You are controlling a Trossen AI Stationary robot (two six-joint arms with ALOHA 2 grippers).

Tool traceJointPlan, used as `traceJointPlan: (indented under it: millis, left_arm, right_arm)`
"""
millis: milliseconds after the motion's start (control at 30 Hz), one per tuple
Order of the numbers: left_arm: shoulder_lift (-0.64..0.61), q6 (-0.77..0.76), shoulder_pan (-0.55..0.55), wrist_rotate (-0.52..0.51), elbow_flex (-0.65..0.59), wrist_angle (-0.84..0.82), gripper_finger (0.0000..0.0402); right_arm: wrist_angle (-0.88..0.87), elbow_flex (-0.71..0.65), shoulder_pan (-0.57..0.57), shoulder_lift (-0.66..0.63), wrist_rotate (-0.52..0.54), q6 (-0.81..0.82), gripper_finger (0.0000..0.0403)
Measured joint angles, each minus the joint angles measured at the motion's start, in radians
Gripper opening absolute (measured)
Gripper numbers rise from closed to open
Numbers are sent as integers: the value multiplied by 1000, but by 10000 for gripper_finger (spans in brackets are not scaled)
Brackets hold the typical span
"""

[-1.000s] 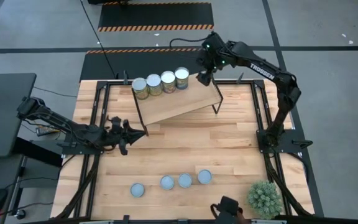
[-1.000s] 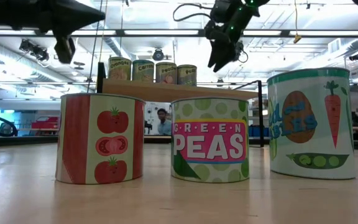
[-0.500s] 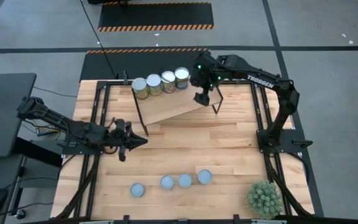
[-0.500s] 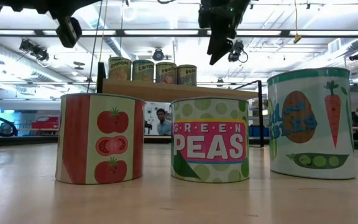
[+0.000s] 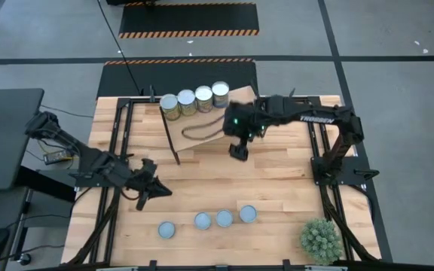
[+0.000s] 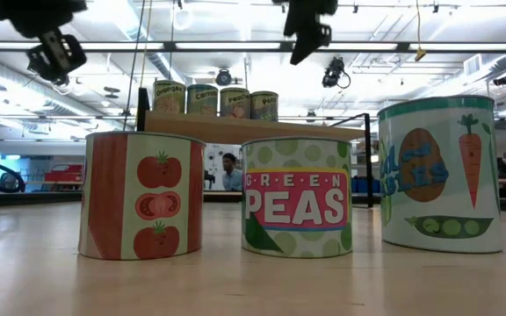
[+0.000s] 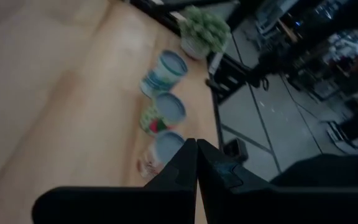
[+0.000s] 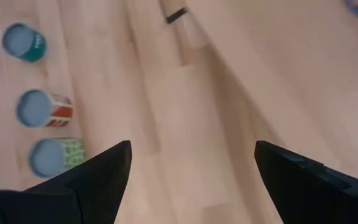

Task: Pick and place cans onto a shelf
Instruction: Put the canned tuna on the shelf

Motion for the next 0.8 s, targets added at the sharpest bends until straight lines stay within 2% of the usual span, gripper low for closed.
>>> traceJointPlan:
  millis: [233,333,500,633,800]
  left_arm:
    - [110,-32,-87,-7,1,157,16]
    - [176,-19,-117,-21,54,172,16]
    - [293,58,-143,-54,224,-19,16]
    - [384,98,-161,-107,364,-215,17]
    - [504,34,-163,-77,514,-375,52]
  right_arm:
    - [18,0,166,0,83,145,348]
    - [34,0,227,0,129,155,348]
    - [95,0,313,0,232,164,348]
    - [153,0,370,0,235,204,348]
    - [181,0,477,0,235,290,348]
